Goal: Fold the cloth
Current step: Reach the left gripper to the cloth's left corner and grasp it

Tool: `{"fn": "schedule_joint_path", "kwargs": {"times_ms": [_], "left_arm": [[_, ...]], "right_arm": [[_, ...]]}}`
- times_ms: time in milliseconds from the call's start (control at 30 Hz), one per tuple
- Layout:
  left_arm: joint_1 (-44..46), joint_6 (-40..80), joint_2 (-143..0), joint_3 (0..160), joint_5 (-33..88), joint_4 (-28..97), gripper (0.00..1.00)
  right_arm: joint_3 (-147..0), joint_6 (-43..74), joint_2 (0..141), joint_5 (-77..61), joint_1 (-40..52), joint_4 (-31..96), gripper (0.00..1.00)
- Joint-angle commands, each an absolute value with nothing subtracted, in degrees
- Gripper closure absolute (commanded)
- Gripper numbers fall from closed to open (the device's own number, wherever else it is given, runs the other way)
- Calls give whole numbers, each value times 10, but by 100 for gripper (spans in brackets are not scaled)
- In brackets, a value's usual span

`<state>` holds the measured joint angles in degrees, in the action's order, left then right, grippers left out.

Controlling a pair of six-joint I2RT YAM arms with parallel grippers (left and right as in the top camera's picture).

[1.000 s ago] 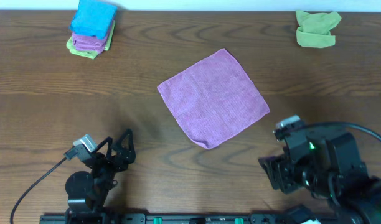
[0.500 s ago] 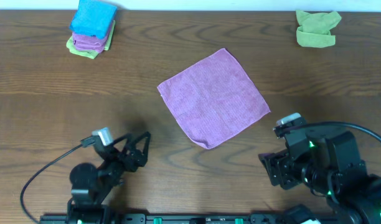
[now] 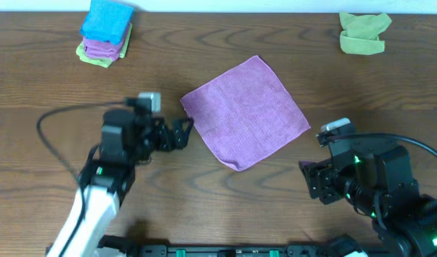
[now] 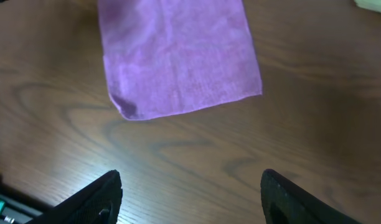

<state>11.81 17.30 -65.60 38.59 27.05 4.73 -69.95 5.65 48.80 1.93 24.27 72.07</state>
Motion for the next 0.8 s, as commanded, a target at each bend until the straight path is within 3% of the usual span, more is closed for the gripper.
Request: {"fn": "schedule_joint_path", "kwargs": {"times_ms": [0, 400, 733, 767], "left_arm": [[134, 93, -751, 472, 262, 75, 4], [196, 21, -982, 673, 119, 146, 5], [195, 36, -1044, 704, 141, 159, 3], [195, 39, -1044, 704, 145, 159, 7]], "right_arm": [[-698, 90, 488, 60, 239, 719, 28], [-698, 118, 488, 112, 225, 717, 26], [-698, 117, 488, 109, 175, 714, 23], [-698, 117, 488, 109, 175, 714, 23]]}}
